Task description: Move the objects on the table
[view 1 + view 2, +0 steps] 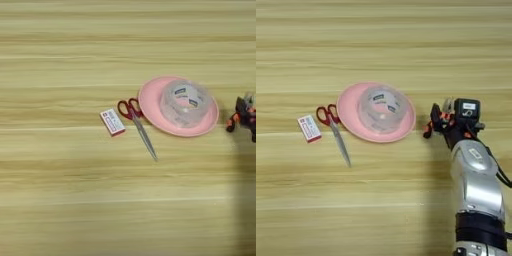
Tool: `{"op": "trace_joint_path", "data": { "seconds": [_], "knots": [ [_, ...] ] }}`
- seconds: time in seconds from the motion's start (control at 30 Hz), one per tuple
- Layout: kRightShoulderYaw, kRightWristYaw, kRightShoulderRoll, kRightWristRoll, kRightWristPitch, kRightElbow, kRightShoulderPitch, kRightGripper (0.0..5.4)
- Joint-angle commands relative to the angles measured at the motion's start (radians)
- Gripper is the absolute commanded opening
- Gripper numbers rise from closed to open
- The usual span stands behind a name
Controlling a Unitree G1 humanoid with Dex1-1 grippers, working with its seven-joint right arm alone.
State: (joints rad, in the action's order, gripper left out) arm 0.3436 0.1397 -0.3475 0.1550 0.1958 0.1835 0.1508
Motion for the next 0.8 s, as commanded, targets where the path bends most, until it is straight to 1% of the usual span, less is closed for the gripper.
{"op": "trace_joint_path", "data": {
  "seconds": [0.03, 0.1, 0.17, 0.43, 0.8],
  "knots": [
    [-0.012, 0.005, -0.02, 0.003, -0.006, -0.068, 0.053, 4.01],
    [-0.018, 0.007, -0.016, 0.001, -0.004, -0.069, 0.052, 4.33],
    [-0.024, 0.009, -0.012, 0.002, -0.004, -0.069, 0.055, 4.48],
    [-0.036, 0.018, -0.005, 0.003, -0.007, -0.083, 0.064, 5.38],
    [-0.037, 0.022, -0.018, -0.001, 0.003, -0.131, 0.073, 5.38]
  ]
}}
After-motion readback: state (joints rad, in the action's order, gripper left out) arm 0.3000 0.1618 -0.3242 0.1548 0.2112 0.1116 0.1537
